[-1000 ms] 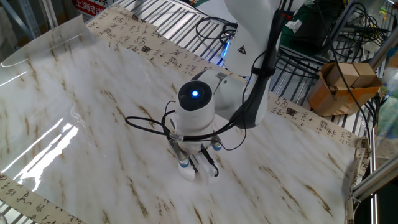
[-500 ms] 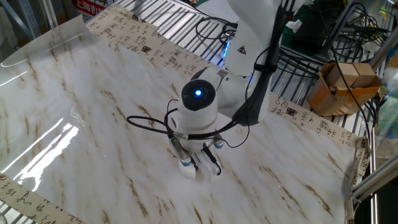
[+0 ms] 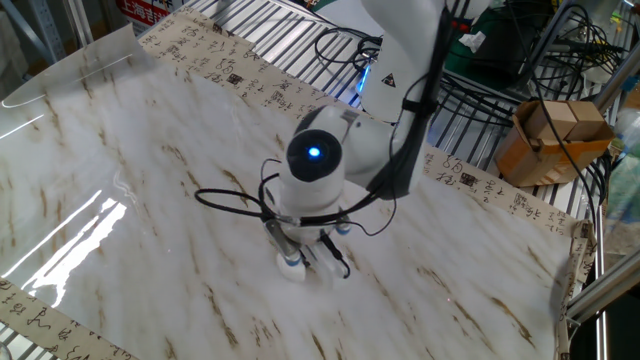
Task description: Clean the tabletop with a sponge
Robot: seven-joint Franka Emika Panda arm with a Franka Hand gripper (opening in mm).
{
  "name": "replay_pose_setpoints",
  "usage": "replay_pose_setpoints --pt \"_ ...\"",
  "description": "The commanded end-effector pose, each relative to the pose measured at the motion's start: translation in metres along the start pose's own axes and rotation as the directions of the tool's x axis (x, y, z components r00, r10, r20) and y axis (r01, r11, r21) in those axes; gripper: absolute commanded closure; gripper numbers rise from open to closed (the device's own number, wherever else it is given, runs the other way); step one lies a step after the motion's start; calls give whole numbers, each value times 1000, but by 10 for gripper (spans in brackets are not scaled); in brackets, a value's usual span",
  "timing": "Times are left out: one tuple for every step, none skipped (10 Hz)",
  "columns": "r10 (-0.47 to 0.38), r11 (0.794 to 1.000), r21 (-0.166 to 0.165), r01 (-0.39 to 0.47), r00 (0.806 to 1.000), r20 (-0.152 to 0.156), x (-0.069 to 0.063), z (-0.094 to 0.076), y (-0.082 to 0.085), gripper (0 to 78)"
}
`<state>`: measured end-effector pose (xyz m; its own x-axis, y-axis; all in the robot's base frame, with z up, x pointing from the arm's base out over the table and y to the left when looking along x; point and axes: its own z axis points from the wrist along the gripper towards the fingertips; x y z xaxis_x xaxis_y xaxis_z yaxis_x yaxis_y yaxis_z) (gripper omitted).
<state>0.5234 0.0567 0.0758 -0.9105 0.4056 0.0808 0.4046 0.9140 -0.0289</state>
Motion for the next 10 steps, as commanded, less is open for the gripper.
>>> replay_pose_setpoints --pt "-73 997 14 73 997 -13 -20 -14 -29 764" --pt "-88 996 15 89 996 -15 -23 -16 -36 764" --pt "-108 994 17 108 994 -14 -26 -17 -41 764" --pt "-144 989 17 144 990 -12 -30 -18 -48 764" --pt "-181 983 15 181 983 -11 -33 -19 -55 764" --pt "-198 980 15 198 980 -10 -36 -19 -59 764" --pt "-228 974 17 228 974 -10 -41 -19 -67 764" --pt "-244 970 16 244 970 -10 -45 -19 -72 764" --pt "-258 966 16 258 966 -10 -47 -19 -76 764" --pt "-266 964 19 266 964 -14 -48 -19 -79 764"
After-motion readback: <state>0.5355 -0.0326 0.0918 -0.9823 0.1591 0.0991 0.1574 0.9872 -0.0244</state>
